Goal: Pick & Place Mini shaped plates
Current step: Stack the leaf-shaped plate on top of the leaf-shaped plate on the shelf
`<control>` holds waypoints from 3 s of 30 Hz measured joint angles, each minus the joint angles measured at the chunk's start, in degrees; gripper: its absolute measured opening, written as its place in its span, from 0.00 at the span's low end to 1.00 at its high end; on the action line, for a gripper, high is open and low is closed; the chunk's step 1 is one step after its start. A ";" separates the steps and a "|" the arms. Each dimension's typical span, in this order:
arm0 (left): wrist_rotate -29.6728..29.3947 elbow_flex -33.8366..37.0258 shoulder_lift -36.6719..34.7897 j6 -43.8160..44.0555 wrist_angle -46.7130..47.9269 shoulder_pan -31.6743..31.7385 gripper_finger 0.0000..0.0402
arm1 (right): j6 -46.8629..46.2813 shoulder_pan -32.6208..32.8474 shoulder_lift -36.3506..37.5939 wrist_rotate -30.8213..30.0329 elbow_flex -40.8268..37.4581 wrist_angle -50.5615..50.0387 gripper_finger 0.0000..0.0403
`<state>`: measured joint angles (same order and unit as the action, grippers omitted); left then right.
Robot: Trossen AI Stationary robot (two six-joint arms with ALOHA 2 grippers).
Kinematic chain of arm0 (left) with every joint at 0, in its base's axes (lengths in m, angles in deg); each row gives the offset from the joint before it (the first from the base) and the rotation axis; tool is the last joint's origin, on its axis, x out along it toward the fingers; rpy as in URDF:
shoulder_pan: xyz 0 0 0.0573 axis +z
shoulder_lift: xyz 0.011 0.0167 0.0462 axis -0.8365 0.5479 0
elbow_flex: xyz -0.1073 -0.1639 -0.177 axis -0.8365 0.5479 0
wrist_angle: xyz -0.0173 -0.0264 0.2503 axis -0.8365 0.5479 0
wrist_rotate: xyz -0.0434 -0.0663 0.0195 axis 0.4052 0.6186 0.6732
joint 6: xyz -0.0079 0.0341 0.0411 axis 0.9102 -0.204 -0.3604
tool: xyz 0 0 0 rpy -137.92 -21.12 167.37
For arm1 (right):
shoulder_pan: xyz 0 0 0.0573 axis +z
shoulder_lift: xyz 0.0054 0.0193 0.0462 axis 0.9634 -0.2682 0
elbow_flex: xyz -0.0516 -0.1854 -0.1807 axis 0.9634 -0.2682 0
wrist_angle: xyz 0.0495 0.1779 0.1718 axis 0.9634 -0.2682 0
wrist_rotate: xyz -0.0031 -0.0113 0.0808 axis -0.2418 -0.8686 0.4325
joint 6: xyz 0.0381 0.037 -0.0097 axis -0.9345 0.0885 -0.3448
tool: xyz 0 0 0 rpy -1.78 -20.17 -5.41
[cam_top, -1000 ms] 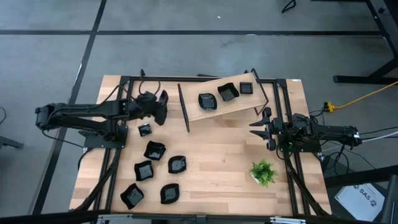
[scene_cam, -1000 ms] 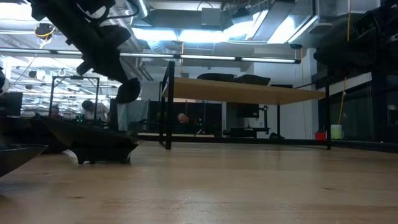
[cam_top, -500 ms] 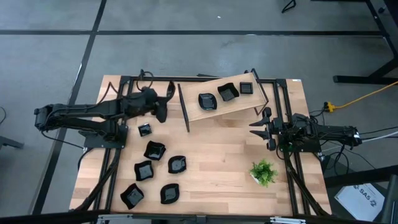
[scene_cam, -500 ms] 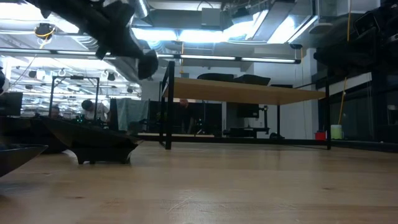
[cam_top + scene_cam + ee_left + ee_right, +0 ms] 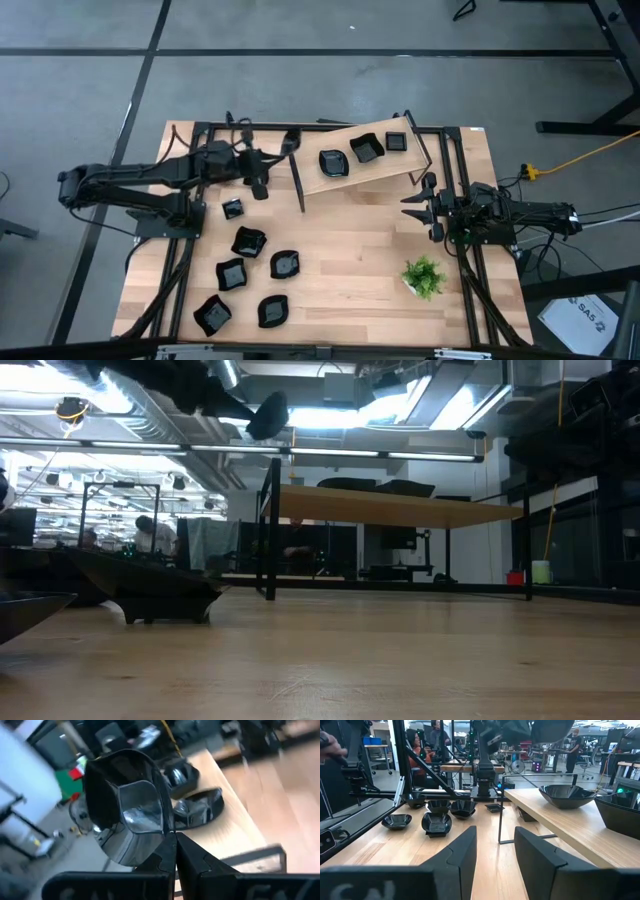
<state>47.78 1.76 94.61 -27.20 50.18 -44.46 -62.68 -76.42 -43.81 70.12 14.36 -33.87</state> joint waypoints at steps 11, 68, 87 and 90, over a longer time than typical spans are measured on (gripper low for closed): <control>2.28 -9.82 10.57 -25.32 6.45 0.00 0.00 | 0.00 0.01 0.01 -0.01 -0.01 0.00 0.33; 3.08 -22.39 26.82 62.25 6.89 -2.43 0.00 | 0.06 0.00 0.00 -0.01 0.00 0.01 0.33; 2.58 -22.37 28.37 60.72 6.22 -2.05 0.00 | 0.06 0.01 0.00 0.00 0.00 0.00 0.33; 2.41 -22.37 28.37 60.06 6.20 -2.05 0.01 | 0.02 0.01 0.00 -0.01 0.00 0.01 0.33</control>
<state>50.19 -20.61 122.98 32.86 56.38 -46.51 -62.66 -76.41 -43.81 70.11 14.37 -33.86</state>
